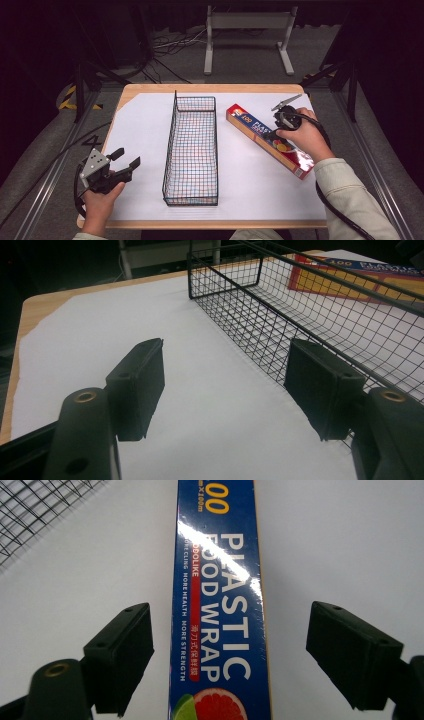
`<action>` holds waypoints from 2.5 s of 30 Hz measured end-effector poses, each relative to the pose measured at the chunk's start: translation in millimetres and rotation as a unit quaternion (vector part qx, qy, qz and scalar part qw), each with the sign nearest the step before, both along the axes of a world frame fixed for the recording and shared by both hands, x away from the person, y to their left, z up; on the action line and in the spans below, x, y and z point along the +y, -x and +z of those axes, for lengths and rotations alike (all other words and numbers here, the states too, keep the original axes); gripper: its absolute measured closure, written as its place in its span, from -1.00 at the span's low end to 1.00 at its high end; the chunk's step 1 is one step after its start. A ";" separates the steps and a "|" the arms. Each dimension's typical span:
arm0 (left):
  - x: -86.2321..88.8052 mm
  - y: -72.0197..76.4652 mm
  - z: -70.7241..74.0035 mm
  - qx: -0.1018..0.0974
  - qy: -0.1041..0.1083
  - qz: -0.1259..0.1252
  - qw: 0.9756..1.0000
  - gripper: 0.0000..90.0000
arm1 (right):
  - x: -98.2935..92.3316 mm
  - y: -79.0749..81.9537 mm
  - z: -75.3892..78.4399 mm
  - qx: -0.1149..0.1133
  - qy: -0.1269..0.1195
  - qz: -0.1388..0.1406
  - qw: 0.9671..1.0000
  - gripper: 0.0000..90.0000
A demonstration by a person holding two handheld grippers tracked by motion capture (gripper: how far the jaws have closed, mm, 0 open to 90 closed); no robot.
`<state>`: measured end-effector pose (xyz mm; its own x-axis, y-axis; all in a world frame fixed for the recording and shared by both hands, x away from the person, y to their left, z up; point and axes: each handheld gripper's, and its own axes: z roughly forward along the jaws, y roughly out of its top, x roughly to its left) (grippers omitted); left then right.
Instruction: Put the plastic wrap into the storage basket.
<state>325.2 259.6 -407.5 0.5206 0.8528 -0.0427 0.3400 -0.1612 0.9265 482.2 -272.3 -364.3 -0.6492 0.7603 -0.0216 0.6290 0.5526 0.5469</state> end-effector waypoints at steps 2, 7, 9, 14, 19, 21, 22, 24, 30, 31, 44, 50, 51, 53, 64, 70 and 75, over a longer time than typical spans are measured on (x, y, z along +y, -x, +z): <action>-0.5 -0.8 0.1 -0.001 0.002 -0.001 1.000 -0.28 | 2.4 -2.7 -4.4 0.006 0.007 0.001 1.000 -0.59; -2.2 -5.3 -0.7 0.001 0.003 -0.003 1.000 -0.28 | 6.2 -7.0 -10.3 0.021 0.021 0.002 1.000 -0.63; -3.0 -6.3 -0.8 0.002 0.001 -0.005 1.000 -0.28 | 7.4 -8.9 -12.8 0.025 0.028 0.004 0.999 -0.64; -4.6 -6.7 -1.0 0.002 -0.001 -0.006 1.000 -0.28 | 10.1 -10.7 -16.4 0.032 0.039 0.007 0.999 -0.64; -4.4 -7.1 -1.0 0.002 0.001 -0.006 1.000 -0.28 | 14.5 -11.7 -20.4 0.042 0.049 0.011 0.998 -0.64; -4.4 -7.5 -1.1 0.001 0.002 -0.006 1.000 -0.28 | 15.6 -12.3 -22.1 0.046 0.050 0.012 0.998 -0.63; -4.4 -7.8 -1.1 0.002 0.002 -0.006 1.000 -0.28 | 15.9 -12.8 -23.4 0.046 0.047 0.012 0.998 -0.62; -4.5 -7.9 -1.3 0.002 0.001 -0.007 1.000 -0.27 | 16.2 -13.7 -26.3 0.048 0.044 0.010 0.998 -0.62; -4.0 -8.0 -1.6 0.001 0.001 -0.006 1.000 -0.27 | 21.0 -15.5 -36.0 0.065 0.065 0.014 0.996 -0.52; -3.9 -7.9 -1.8 0.001 0.001 -0.006 1.000 -0.27 | 23.0 -16.3 -36.9 0.066 0.073 0.015 0.995 -0.45; -2.6 -8.6 -2.1 0.002 0.004 -0.006 1.000 -0.27 | 27.3 -18.2 -38.0 0.071 0.106 0.008 0.992 -0.18; -2.3 -8.9 -2.1 0.003 0.005 -0.004 1.000 -0.27 | 29.1 -18.7 -36.5 0.078 0.111 0.003 0.991 -0.13; -2.1 -8.9 -2.1 0.003 0.006 -0.004 1.000 -0.27 | 29.7 -18.4 -36.3 0.078 0.111 0.001 0.991 -0.12; -1.9 -9.0 -2.3 0.003 0.007 -0.003 1.000 -0.27 | 30.3 -18.0 -35.9 0.080 0.111 -0.002 0.991 -0.12; -2.6 -10.0 -2.7 -0.001 0.008 0.001 1.000 -0.26 | 35.7 -13.4 -18.6 0.083 0.102 -0.024 0.991 -0.12; -4.1 -13.5 -3.0 0.000 0.023 0.005 1.000 -0.26 | 38.5 -9.2 -6.7 0.083 0.095 -0.034 0.991 -0.12; -5.2 -17.5 -4.5 0.000 0.016 0.005 1.000 -0.26 | 38.9 -4.5 5.7 0.086 0.074 -0.052 0.992 -0.12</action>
